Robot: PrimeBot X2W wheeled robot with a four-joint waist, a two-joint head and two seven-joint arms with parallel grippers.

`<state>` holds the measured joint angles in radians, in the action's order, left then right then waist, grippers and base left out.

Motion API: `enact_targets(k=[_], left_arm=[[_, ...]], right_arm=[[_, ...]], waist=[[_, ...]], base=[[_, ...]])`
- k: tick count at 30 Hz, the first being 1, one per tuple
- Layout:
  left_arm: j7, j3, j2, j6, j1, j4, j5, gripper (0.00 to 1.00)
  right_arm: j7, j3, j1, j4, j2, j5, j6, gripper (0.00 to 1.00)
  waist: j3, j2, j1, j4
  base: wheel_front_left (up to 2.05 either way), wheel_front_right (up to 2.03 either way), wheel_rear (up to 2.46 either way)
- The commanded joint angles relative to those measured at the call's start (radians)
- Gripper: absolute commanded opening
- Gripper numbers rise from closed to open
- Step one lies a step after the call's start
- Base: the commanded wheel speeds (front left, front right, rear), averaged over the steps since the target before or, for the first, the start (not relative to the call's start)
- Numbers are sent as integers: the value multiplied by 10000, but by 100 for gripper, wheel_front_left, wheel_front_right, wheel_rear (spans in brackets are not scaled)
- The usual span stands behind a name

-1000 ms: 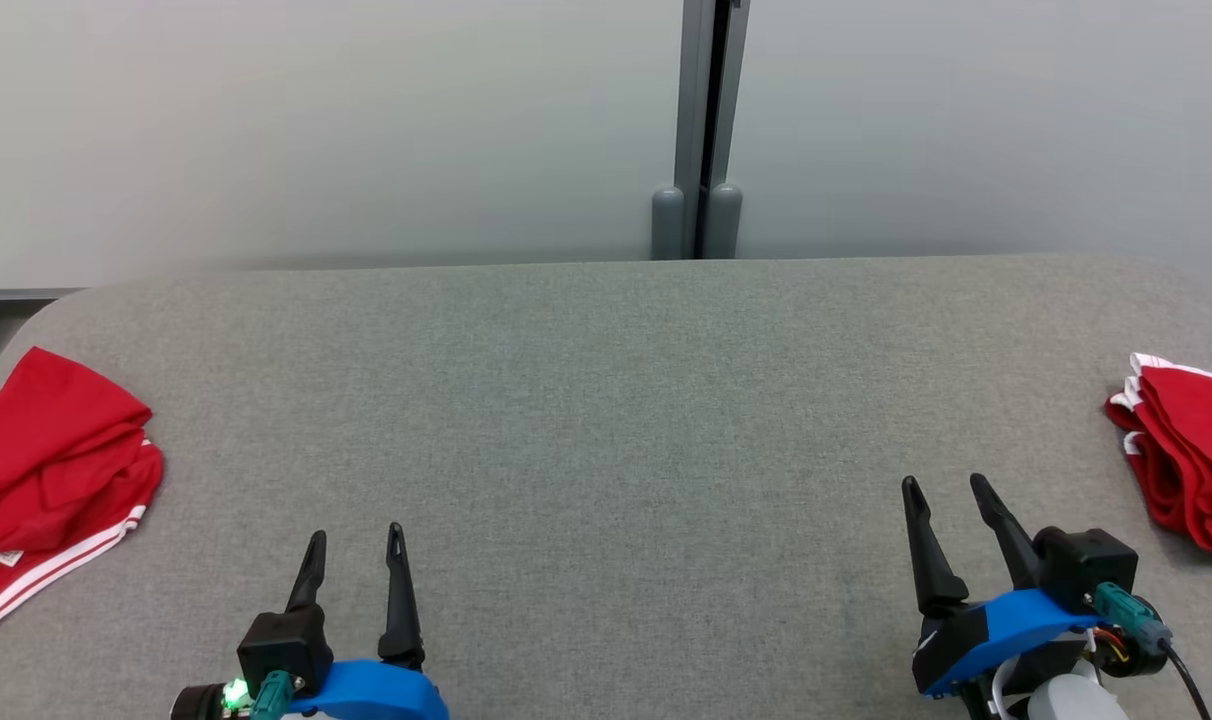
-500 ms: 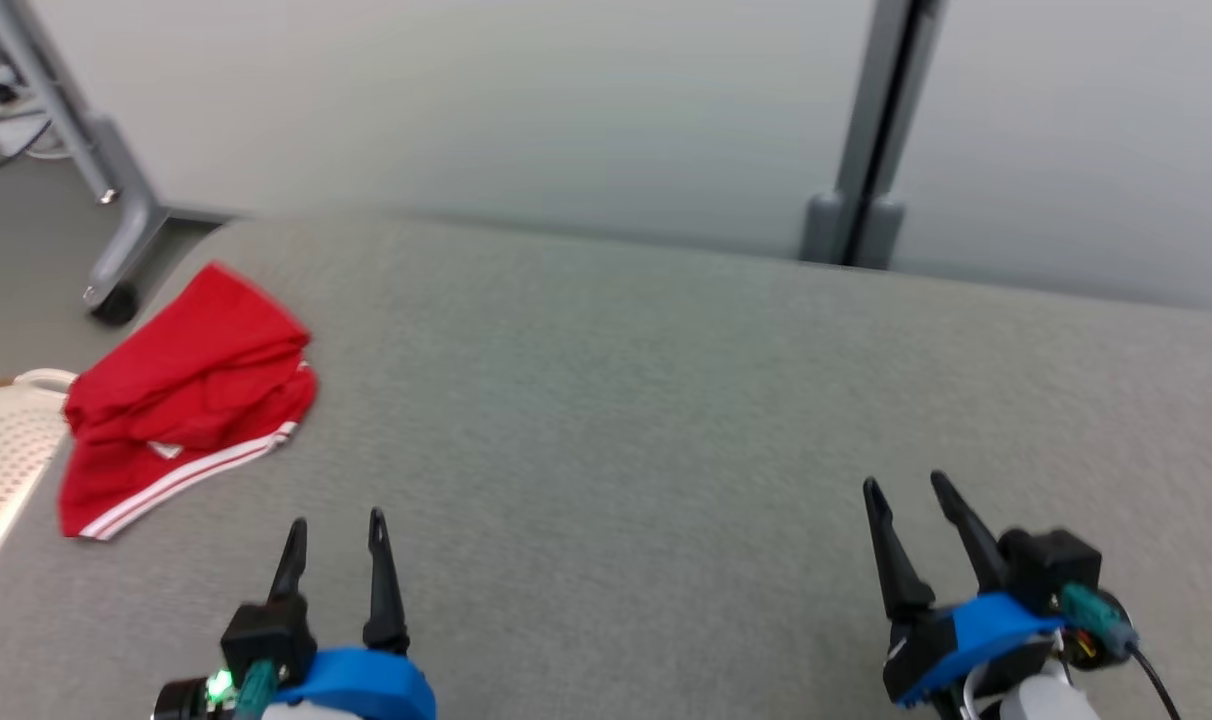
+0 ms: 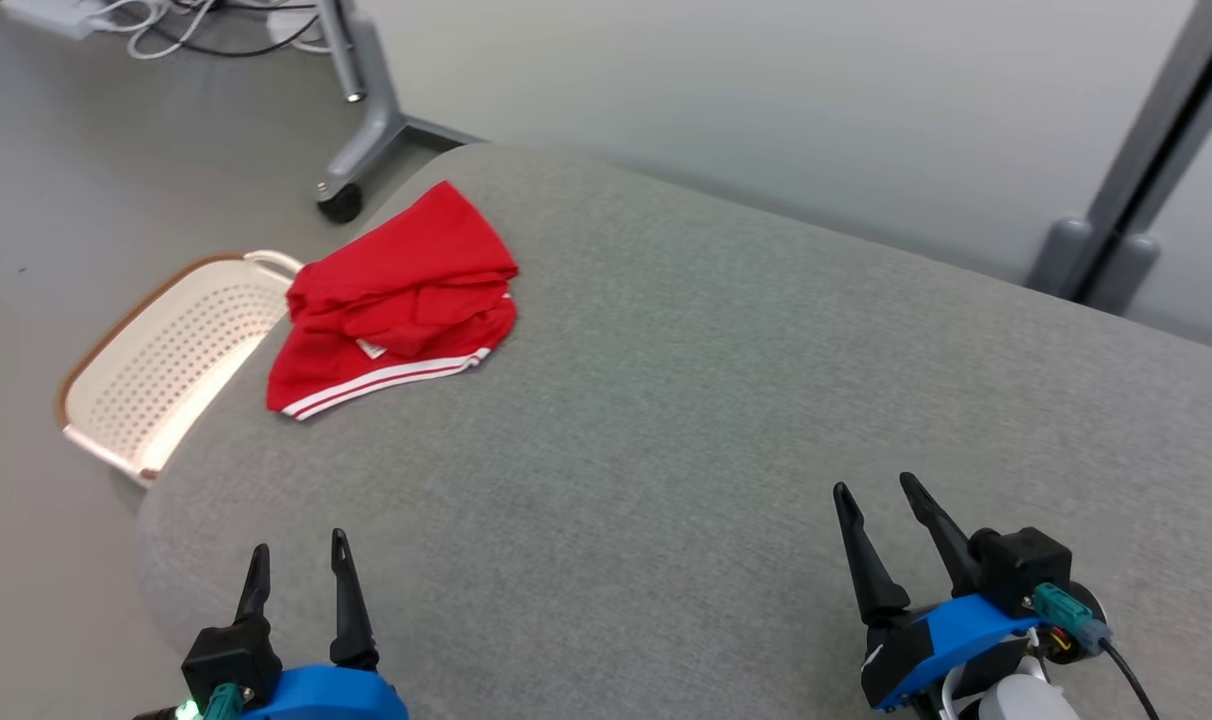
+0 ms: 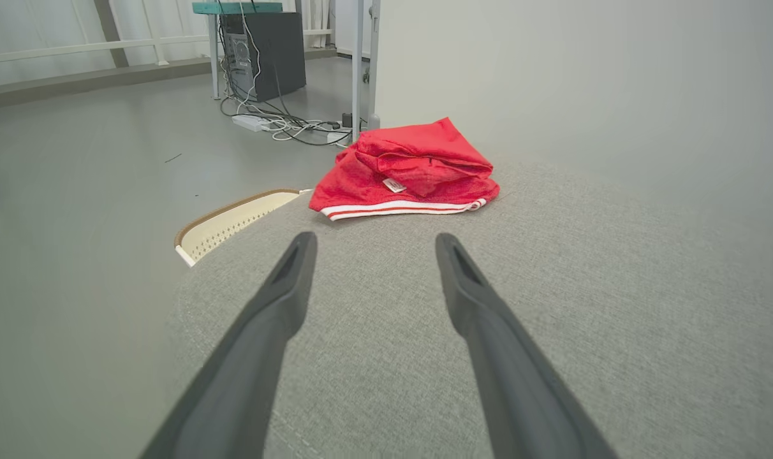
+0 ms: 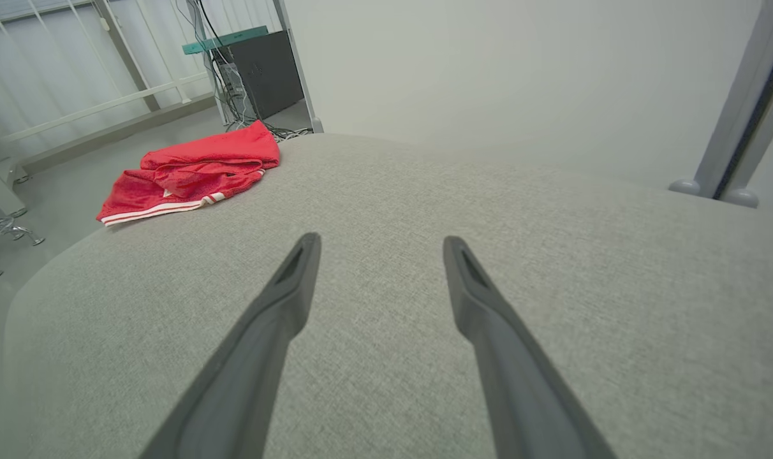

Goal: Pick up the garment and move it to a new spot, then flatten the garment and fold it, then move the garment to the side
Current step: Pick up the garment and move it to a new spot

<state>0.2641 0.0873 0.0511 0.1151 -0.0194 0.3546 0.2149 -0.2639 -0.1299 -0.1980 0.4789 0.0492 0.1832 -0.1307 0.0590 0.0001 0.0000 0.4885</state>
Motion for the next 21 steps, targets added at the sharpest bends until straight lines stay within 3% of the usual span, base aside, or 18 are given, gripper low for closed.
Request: enact_targets(k=[1, 9, 21], left_arm=[[4, -17, -14, 29, 119, -30, 44, 100], [4, -133, -11, 155, 177, -119, 175, 100], [6, -1019, -16, 72, -1015, 560, 409, 100]], right_arm=[[-6, -32, -21, -3, 39, -12, -1, 100], [-5, -284, -172, 24, 37, -84, -1, 100], [-6, -837, -740, -327, 38, -512, -1, 100]], waist=[[191, -1, 0, 297], [292, -1, 0, 368], [1230, -1, 0, -693]], base=[[0, 0, 0], [0, 0, 0], [0, 0, 0]])
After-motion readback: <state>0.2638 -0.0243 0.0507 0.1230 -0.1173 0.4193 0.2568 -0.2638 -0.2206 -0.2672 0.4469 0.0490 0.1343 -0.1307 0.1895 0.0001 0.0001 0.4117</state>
